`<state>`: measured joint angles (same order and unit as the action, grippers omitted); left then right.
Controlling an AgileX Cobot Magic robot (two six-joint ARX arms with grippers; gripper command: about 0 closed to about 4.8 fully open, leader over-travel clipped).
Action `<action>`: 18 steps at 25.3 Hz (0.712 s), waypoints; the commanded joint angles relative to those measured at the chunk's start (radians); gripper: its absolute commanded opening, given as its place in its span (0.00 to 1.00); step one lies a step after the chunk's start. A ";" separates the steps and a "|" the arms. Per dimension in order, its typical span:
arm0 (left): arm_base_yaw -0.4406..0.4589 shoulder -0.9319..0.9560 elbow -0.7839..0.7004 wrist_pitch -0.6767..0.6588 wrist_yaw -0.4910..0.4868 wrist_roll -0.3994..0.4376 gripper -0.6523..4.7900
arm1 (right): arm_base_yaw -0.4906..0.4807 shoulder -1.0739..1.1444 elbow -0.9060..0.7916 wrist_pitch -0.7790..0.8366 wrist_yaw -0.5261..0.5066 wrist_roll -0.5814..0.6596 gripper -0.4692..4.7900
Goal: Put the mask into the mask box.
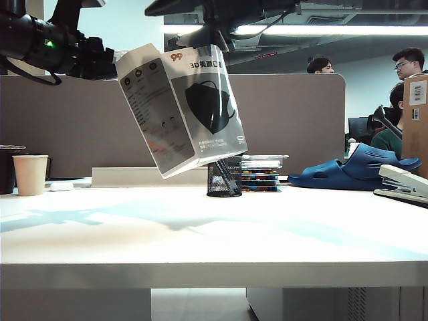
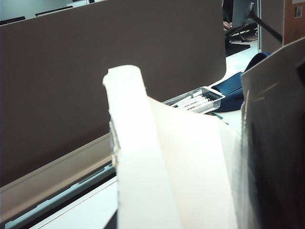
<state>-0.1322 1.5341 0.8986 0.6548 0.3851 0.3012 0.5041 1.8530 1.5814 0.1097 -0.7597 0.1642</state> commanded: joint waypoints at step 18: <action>0.018 0.000 -0.002 0.201 0.202 -0.103 0.11 | -0.010 -0.019 0.005 -0.038 -0.380 0.106 0.64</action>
<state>-0.1200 1.5360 0.8963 0.8139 0.6102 0.2008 0.4946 1.8465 1.5818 0.0818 -1.1027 0.2554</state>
